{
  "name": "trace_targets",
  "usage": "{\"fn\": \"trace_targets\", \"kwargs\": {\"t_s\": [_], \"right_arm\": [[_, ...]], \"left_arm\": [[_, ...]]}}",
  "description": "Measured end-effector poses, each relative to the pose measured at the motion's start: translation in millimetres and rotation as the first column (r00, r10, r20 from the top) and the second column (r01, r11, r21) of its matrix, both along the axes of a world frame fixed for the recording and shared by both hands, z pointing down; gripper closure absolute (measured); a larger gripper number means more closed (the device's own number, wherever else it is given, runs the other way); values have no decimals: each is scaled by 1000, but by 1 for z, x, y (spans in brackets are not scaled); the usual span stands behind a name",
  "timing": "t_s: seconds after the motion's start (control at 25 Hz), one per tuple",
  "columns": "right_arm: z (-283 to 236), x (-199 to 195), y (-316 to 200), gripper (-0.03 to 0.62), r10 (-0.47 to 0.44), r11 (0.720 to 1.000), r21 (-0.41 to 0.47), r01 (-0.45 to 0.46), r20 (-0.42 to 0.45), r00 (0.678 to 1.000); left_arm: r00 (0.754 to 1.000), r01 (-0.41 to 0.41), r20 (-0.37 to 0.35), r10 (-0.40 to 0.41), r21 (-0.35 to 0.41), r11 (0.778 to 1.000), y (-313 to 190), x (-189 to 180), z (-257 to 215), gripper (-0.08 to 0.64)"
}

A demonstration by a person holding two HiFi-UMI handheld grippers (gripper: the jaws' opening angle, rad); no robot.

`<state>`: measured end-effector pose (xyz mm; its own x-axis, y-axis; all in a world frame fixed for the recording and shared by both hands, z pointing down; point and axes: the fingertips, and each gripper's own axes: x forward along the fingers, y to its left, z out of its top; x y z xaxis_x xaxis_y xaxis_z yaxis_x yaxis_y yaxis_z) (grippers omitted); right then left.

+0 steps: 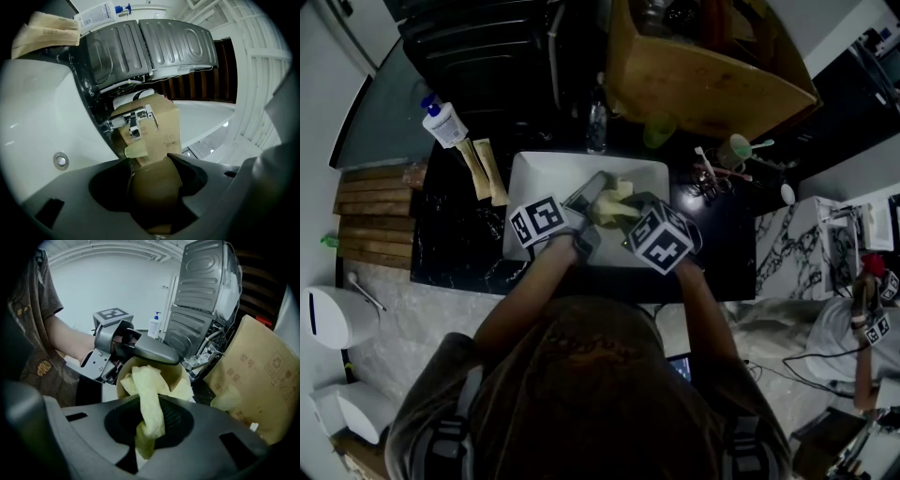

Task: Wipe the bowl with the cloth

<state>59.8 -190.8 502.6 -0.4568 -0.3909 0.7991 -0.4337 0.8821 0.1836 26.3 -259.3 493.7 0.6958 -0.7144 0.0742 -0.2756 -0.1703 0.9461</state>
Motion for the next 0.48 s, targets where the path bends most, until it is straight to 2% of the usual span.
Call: {"fn": "trace_targets", "kwargs": {"t_s": [0.32,0.48], "right_arm": [[5,-15,7,557,-20,999,-26,21,35,999],[5,-27,10,557,-24,998,-49,28,91,996]], "left_arm": [[1000,-11,2,11,0,1000,3,5,2,310],[1000,-13,-5,13,-4,1000,3,7,3,310]]}}
